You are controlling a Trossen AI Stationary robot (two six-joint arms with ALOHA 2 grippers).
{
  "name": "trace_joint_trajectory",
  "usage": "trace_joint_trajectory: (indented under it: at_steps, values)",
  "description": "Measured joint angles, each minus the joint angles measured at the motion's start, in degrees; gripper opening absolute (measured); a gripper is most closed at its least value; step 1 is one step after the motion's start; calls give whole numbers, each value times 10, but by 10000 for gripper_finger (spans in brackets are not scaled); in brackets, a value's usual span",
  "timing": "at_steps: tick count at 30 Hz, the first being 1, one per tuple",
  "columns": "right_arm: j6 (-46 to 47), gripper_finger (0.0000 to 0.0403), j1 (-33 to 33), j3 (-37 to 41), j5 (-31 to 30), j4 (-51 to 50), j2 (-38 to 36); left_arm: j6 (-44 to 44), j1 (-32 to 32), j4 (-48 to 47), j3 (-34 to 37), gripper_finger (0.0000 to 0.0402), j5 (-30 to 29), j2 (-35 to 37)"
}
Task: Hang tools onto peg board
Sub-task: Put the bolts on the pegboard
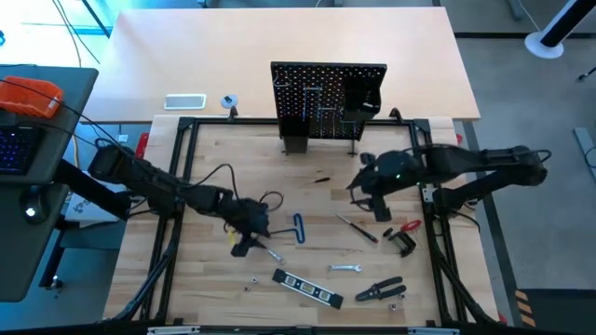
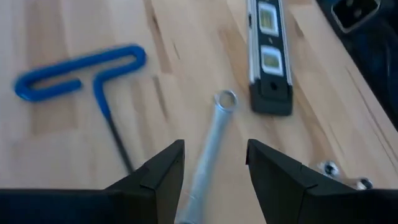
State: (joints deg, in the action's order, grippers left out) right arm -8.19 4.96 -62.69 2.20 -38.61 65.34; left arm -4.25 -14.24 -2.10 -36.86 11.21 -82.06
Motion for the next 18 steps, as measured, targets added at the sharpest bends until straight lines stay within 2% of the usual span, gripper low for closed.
trace_joint_trajectory:
  at_steps: [8,15,18]
  values:
    - [5,185,1,127,41,160,0,-124,-134,-11,0,165,-120,0]
    - [4,185,1,188,50,256,0,-219,-252,-12,0,165,-277,0]
    - [3,185,1,202,51,282,0,-261,-289,-14,0,165,-318,-3]
